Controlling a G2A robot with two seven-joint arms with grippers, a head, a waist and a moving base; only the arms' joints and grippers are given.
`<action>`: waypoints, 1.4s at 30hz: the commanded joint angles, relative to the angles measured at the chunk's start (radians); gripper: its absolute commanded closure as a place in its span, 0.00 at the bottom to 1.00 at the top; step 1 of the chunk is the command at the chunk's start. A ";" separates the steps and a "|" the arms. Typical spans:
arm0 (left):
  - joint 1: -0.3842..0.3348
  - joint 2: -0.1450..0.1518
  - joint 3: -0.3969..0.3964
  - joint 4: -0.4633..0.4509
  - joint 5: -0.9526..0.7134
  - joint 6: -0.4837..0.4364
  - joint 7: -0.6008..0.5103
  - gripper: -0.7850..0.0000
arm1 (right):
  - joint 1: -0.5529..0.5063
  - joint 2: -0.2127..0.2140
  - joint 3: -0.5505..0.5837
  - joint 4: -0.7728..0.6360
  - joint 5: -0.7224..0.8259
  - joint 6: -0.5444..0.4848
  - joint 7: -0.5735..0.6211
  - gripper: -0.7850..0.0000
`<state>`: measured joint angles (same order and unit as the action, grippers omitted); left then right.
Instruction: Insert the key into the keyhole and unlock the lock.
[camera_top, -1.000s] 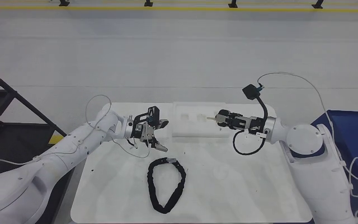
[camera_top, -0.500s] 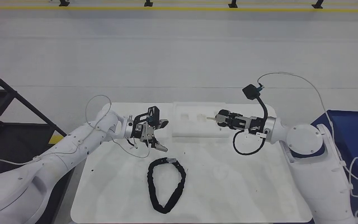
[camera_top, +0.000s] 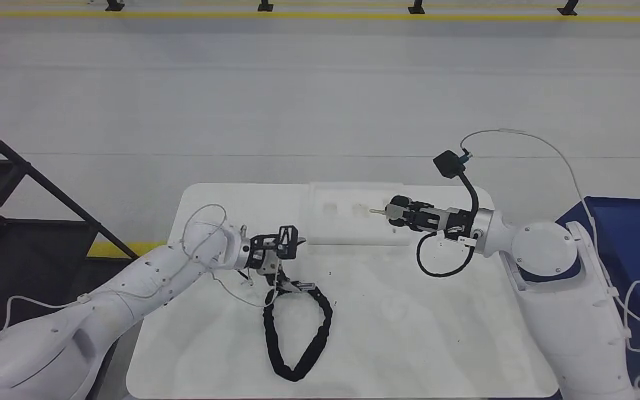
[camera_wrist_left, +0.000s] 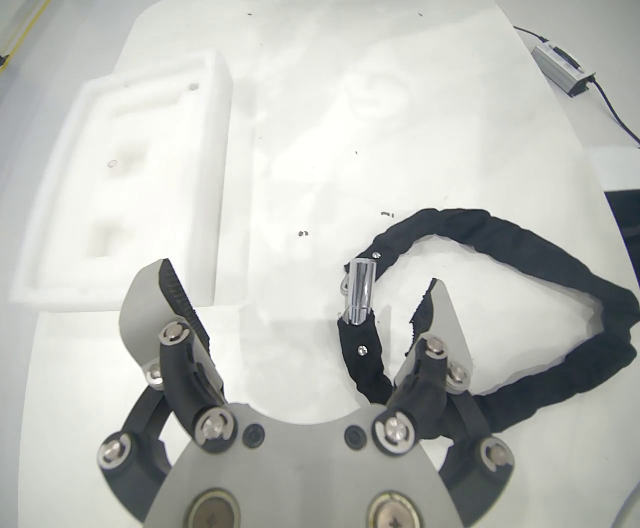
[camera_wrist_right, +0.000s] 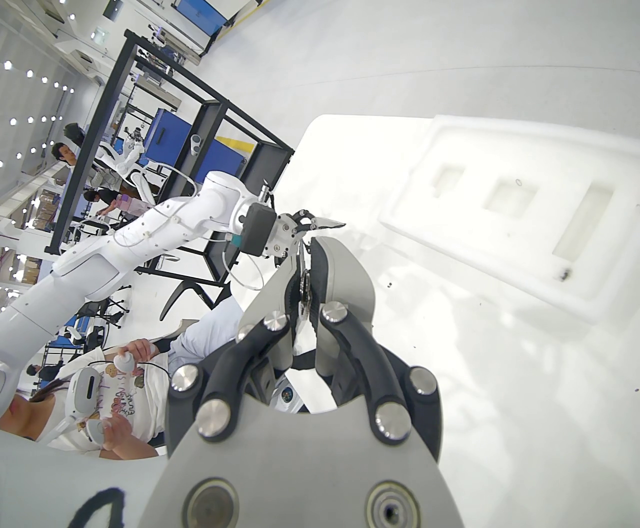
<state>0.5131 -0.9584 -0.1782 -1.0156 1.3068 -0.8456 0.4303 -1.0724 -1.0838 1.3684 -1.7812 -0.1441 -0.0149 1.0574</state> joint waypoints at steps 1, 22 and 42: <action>0.004 -0.012 0.003 0.032 0.034 -0.015 0.026 0.00 | 0.000 0.000 0.000 0.000 0.000 0.000 0.000 1.00; 0.037 -0.132 0.008 0.203 0.253 -0.085 0.156 0.07 | 0.000 0.000 0.000 0.000 0.000 0.000 0.000 1.00; 0.029 -0.174 0.001 0.284 0.379 -0.094 0.274 1.00 | 0.000 0.000 0.000 0.000 0.000 0.000 0.000 1.00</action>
<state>0.5424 -1.1323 -0.1759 -0.7309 1.6823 -0.9419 0.6966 -1.0724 -1.0838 1.3684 -1.7812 -0.1441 -0.0149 1.0574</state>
